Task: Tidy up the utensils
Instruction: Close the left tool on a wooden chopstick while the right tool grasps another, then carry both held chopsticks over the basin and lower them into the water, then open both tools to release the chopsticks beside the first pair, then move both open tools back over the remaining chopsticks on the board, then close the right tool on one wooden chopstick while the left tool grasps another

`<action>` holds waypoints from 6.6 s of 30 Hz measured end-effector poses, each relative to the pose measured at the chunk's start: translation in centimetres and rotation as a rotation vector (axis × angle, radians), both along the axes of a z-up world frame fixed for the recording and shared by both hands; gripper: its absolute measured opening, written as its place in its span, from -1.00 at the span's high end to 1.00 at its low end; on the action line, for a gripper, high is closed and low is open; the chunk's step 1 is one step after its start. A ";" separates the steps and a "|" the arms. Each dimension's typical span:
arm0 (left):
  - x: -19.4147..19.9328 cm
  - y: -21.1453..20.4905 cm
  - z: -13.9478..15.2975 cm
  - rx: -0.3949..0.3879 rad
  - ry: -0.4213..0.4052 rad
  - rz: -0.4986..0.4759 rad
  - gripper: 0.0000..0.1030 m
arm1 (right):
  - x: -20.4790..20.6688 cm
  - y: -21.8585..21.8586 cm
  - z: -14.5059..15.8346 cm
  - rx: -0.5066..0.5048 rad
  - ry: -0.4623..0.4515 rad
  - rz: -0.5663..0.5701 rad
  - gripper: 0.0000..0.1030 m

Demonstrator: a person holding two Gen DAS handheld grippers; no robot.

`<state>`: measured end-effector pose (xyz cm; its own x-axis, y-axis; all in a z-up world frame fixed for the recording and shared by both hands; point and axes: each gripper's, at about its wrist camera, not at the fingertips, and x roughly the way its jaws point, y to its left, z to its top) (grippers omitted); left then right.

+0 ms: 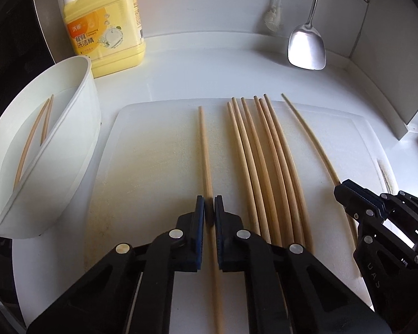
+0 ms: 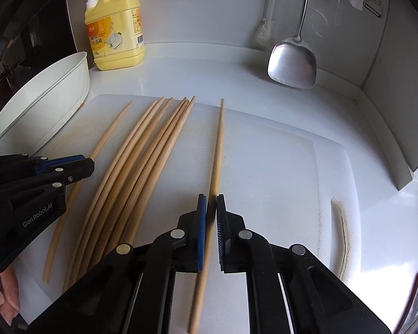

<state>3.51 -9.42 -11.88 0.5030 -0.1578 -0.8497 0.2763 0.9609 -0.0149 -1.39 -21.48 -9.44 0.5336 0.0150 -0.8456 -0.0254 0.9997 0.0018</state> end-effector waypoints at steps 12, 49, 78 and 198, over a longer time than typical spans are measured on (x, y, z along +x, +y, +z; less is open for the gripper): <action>-0.9 1.5 2.1 -0.052 0.044 -0.017 0.86 | -1.3 -0.9 2.9 0.099 -0.012 -0.062 0.88; 8.1 28.2 12.3 -0.110 -0.152 0.212 0.86 | 13.0 25.4 11.1 0.261 -0.076 0.242 0.88; 13.3 28.2 4.7 -0.071 0.040 0.193 0.68 | 16.3 27.0 4.8 0.258 0.121 0.178 0.82; -0.2 4.7 4.0 -0.018 0.035 0.085 -0.87 | -0.5 1.0 0.6 0.015 0.006 -0.058 0.28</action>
